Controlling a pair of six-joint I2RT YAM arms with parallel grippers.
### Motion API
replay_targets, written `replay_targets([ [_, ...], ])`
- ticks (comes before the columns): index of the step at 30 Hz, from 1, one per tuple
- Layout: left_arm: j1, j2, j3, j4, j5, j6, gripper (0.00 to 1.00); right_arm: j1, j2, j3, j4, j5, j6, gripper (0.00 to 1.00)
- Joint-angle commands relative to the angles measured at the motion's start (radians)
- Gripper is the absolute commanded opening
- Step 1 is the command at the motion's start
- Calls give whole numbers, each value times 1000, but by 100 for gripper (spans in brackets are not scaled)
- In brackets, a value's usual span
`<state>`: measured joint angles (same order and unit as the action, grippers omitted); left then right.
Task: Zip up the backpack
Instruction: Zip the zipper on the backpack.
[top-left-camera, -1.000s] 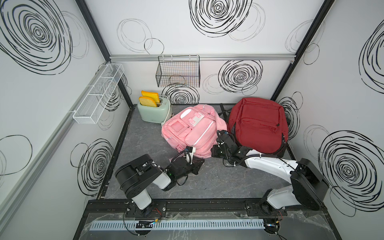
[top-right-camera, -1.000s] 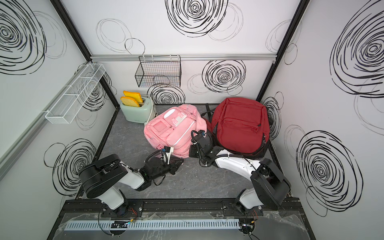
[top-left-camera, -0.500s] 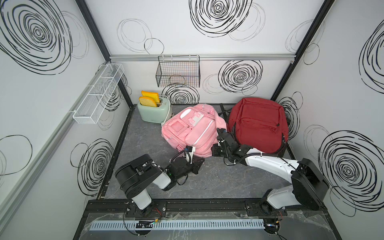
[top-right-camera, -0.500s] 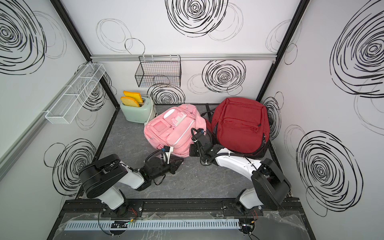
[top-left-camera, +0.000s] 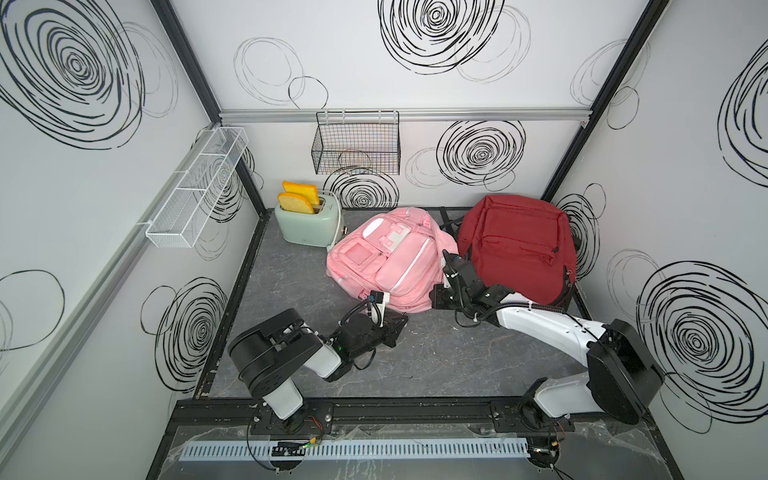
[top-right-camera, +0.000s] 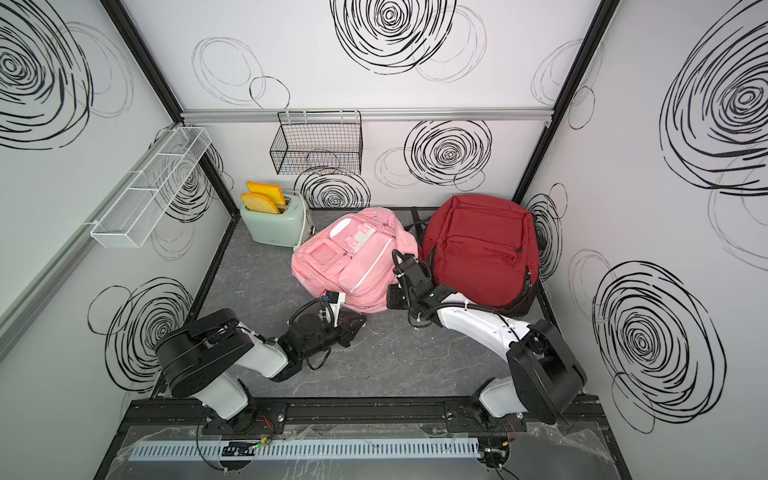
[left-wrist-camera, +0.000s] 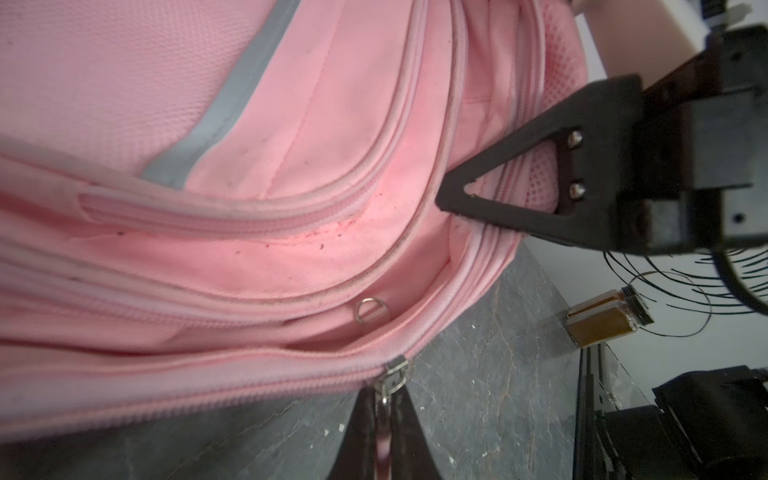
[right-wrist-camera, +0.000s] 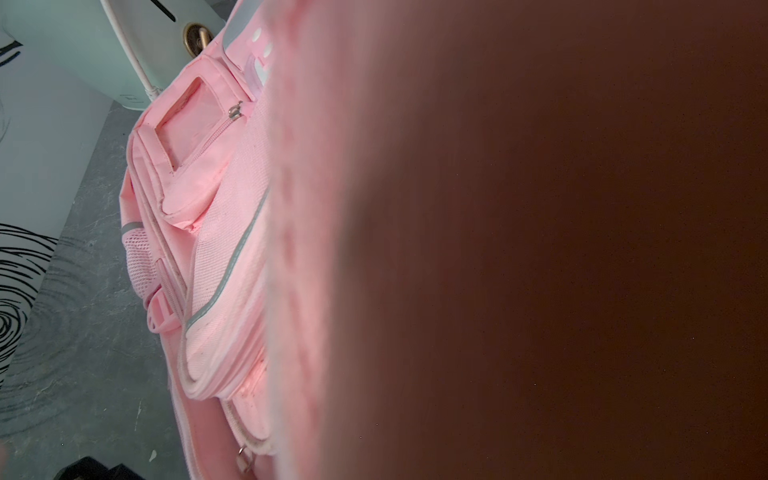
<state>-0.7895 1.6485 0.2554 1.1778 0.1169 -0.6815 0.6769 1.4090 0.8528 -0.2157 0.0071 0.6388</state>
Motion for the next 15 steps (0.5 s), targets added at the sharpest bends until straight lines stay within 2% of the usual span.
replay_targets([
  [1,12,-1,-16,-20,-21,-10,0,-25,-24,15,28,80,-66,0],
  [9,11,9,-12,-18,-11,-10,0,-29,27,-17,63,79,9,0],
  [15,11,22,0,-13,10,-9,0,-35,8,-39,96,56,26,7],
])
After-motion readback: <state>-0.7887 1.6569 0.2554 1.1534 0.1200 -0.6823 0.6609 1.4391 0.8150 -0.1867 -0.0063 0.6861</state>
